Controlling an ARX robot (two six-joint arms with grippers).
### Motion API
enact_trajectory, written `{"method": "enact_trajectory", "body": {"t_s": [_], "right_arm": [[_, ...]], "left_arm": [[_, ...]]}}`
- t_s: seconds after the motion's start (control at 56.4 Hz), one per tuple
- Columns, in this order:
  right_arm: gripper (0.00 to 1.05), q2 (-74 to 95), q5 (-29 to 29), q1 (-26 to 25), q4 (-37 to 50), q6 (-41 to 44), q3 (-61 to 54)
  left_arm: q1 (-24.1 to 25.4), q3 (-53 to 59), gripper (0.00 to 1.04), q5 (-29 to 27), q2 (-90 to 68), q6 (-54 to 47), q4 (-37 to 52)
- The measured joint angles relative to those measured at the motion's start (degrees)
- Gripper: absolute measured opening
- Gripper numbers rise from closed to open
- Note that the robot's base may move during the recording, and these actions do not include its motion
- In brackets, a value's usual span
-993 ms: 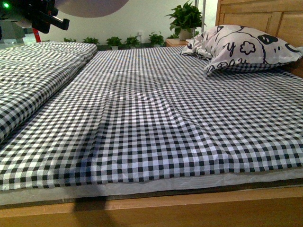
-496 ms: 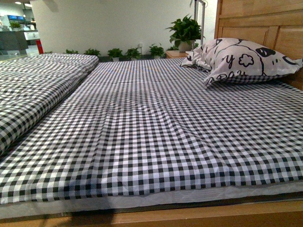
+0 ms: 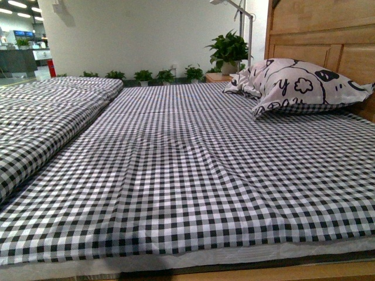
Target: Clean up trash
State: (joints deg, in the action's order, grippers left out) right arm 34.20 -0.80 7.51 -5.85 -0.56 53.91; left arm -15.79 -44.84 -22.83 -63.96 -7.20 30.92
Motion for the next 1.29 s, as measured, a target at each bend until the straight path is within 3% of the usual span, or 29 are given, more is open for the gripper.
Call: {"method": "enact_trajectory", "body": {"t_s": [1.294], "right_arm": [[0.21, -0.83, 1.88, -1.73, -1.9, -0.11, 0.26]], "left_arm": [[-1.57, 2.47, 0.29, 0.04, 0.13, 1.38, 1.49]]}}
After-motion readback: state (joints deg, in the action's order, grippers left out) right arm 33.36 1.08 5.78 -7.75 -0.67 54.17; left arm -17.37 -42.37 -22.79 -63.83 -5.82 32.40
